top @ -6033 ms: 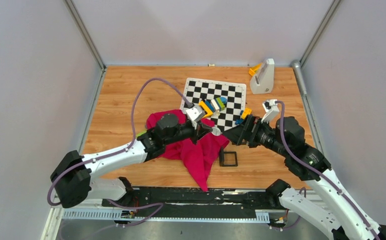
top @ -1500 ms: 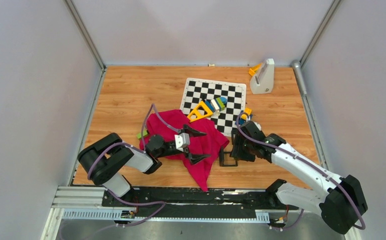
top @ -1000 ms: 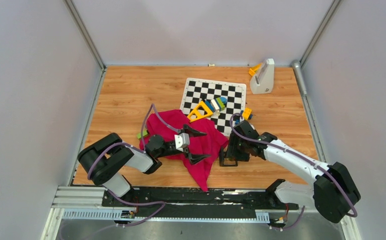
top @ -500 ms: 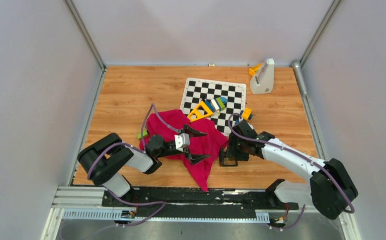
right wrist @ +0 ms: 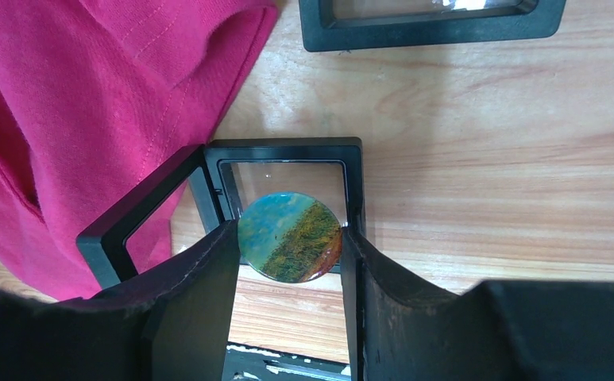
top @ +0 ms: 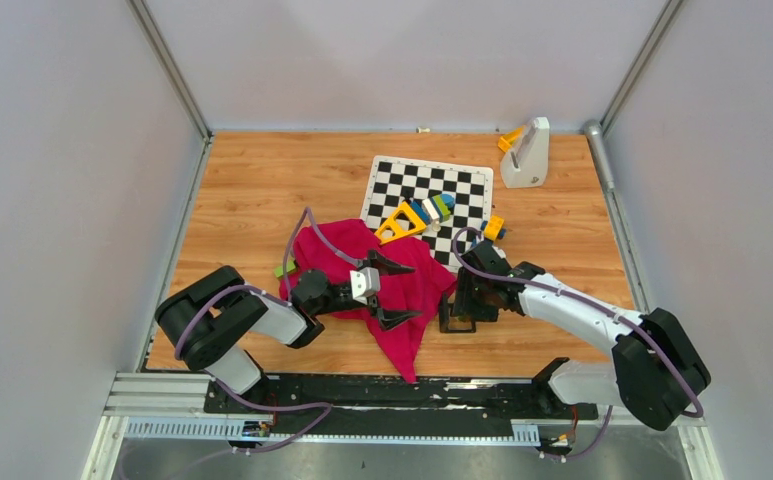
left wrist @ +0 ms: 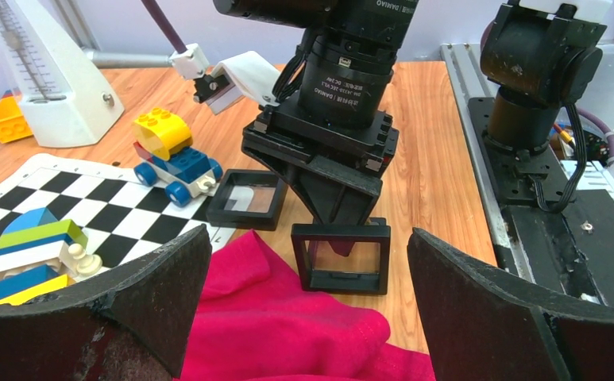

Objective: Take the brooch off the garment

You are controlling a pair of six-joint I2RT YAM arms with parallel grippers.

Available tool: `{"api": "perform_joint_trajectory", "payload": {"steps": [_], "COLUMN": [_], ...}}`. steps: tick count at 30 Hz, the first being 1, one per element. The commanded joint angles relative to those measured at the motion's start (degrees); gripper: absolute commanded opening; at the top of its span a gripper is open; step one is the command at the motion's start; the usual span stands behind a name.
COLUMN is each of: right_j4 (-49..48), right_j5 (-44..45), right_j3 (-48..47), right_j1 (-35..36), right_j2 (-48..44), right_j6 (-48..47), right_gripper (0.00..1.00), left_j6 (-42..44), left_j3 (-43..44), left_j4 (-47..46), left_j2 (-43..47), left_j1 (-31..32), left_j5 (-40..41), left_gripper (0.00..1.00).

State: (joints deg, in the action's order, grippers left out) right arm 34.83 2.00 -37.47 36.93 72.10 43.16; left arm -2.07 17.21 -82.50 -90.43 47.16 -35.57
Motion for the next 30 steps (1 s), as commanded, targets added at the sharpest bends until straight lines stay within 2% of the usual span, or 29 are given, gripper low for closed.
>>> {"api": "perform_joint_trajectory", "payload": {"steps": [1, 7, 14, 23, 30], "right_j4": [-1.9, -1.9, -1.4, 0.0, 6.2], "right_j5": [0.5, -0.8, -1.0, -0.7, 5.3], "right_j3": [-2.2, -2.3, -1.7, -2.8, -4.8], "right_j1": [-0.1, -0.1, -0.1, -0.2, -0.2], "right_j2": [0.0, 0.3, -1.6, -2.4, -7.2], "right_j6": [-1.0, -1.3, -1.3, -2.0, -0.9], "right_gripper": [0.29, 0.37, 0.53, 0.54, 0.55], "left_j6": [1.3, 1.0, 0.3, 0.6, 1.0], "left_j3": [0.7, 0.9, 1.2, 1.2, 1.6], "left_j4": [-2.3, -2.4, -2.3, -2.0, -0.8], "left_j2": [1.3, 1.0, 0.7, 0.7, 0.8], "left_j1": [0.1, 0.1, 0.1, 0.1, 0.1], "left_j5": [-0.5, -0.6, -1.4, -1.6, -2.1], "left_gripper": [1.00, 1.00, 1.00, 1.00, 1.00]}}
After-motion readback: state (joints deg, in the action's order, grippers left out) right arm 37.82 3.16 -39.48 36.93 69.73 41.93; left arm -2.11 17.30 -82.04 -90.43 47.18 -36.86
